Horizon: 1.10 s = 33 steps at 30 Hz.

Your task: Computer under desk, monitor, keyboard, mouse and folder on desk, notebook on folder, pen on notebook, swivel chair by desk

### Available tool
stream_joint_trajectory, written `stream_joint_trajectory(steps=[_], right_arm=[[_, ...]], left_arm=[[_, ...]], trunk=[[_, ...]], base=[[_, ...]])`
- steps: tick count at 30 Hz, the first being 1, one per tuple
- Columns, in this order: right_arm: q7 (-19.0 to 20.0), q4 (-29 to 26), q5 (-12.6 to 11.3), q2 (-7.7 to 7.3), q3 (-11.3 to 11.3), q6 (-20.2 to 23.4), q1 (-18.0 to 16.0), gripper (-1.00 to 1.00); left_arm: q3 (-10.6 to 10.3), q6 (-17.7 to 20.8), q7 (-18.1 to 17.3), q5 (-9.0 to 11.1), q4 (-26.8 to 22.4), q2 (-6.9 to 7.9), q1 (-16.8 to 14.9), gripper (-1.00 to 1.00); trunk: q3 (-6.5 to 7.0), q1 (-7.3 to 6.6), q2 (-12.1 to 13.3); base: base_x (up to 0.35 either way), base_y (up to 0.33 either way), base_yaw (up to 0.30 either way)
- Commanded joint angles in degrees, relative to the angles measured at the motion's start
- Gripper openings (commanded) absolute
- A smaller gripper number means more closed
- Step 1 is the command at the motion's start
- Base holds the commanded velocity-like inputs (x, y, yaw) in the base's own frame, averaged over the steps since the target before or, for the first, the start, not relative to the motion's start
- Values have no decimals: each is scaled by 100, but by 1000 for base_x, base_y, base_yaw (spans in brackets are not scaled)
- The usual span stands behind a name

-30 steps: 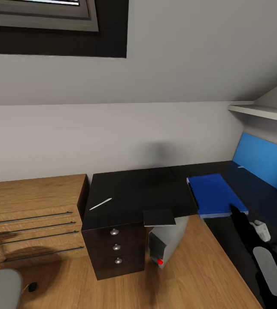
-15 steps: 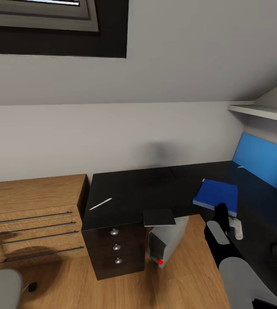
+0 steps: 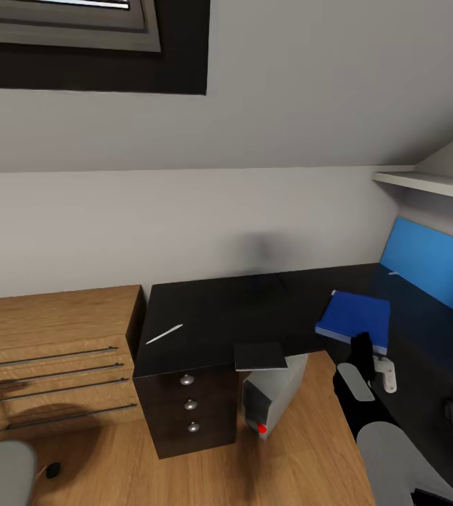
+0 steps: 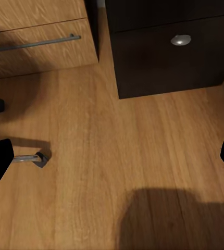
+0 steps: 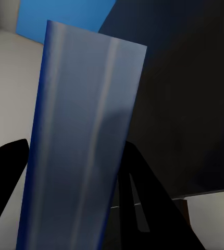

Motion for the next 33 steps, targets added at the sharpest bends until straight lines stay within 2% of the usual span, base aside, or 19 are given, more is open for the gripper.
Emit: stream_joint_trajectory(steps=[1, 19, 33], right_arm=[[-11, -3, -13, 5, -11, -6, -4, -100], [-11, 13, -12, 23, -9, 1, -4, -100], [-8, 17, 16, -15, -7, 25, -4, -100]], left_arm=[[-51, -9, 38, 17, -4, 1, -2, 100], [-66, -5, 31, 15, -4, 1, -2, 100], [-42, 2, 21, 23, -4, 1, -2, 100]], trunk=[[-8, 1, -6], [-71, 1, -6], [-78, 1, -6]], base=[[0, 0, -100], [23, -19, -221], [87, -95, -19]])
